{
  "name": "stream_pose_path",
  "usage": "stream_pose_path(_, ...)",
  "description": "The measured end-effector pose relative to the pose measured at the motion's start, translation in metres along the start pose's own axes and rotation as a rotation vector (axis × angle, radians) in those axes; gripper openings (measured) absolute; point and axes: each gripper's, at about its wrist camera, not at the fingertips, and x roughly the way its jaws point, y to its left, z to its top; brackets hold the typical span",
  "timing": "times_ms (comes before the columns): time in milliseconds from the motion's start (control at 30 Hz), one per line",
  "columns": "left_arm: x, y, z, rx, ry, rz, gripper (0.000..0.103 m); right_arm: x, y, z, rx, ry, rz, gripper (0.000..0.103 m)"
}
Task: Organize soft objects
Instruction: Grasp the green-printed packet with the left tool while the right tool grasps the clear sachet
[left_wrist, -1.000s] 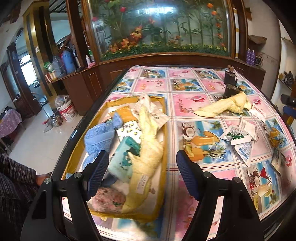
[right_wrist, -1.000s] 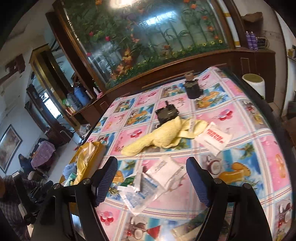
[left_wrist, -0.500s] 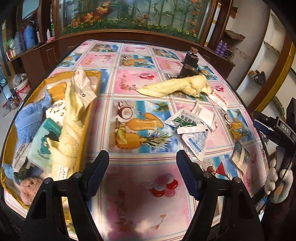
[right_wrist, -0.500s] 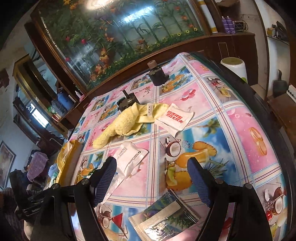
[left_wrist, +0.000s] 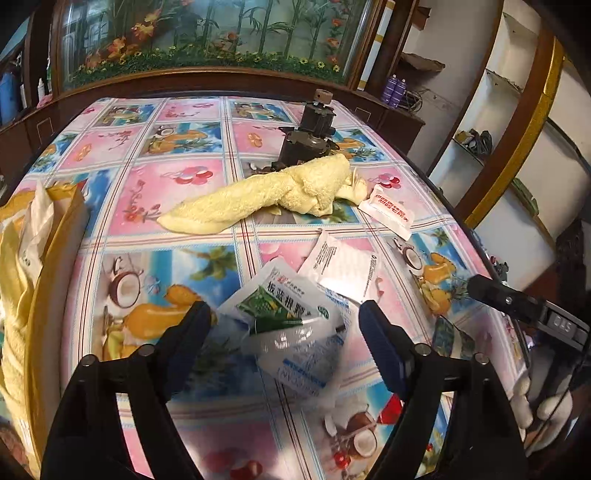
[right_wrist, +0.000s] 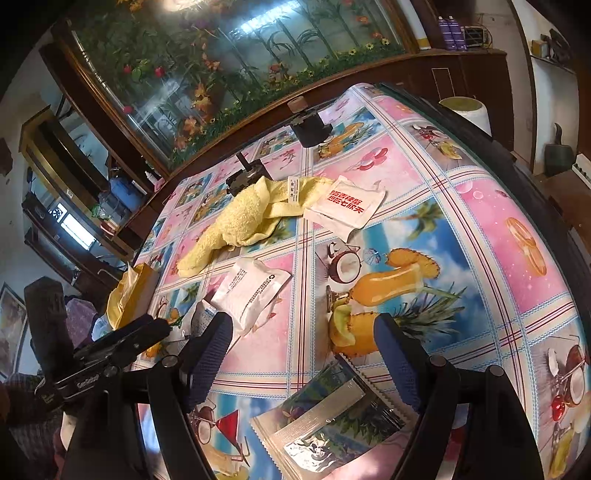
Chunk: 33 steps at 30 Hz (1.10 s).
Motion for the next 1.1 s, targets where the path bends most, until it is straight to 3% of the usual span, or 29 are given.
stream_pose_path(133, 0.038, -0.009, 0.002, 0.089, 0.084, 0.087, 0.084, -0.002, -0.006, -0.003, 0.012, 0.003, -0.012, 0.081)
stream_pose_path(233, 0.039, -0.002, -0.001, 0.053, 0.093, 0.017, 0.083, -0.004, -0.009, -0.005, 0.014, 0.002, -0.027, 0.081)
stream_pose_path(267, 0.035, 0.002, -0.001, 0.025, 0.089, -0.005, 0.078, -0.005, -0.010, -0.005, 0.013, 0.002, -0.032, 0.081)
stream_pose_path(300, 0.032, 0.008, 0.000, -0.008, 0.087, -0.041, 0.062, -0.005, -0.010, -0.005, 0.013, 0.004, -0.036, 0.081)
stream_pose_path(400, 0.020, 0.023, 0.000, -0.066, 0.077, -0.088, 0.054, -0.002, -0.011, -0.005, 0.014, 0.013, -0.039, 0.081)
stream_pose_path(567, -0.007, 0.043, -0.008, -0.123, 0.046, -0.106, 0.053, 0.001, -0.012, -0.006, 0.003, 0.026, -0.049, 0.081)
stream_pose_path(800, -0.042, 0.055, -0.025, -0.160, -0.007, -0.115, 0.054, 0.002, -0.004, -0.038, -0.124, 0.148, -0.136, 0.081)
stream_pose_path(967, -0.053, 0.056, -0.030, -0.164, -0.033, -0.120, 0.054, -0.015, -0.004, -0.055, -0.055, 0.151, -0.144, 0.081)
stream_pose_path(1100, -0.057, 0.055, -0.031, -0.156, -0.046, -0.119, 0.054, -0.008, 0.012, -0.062, -0.072, 0.187, -0.162, 0.089)
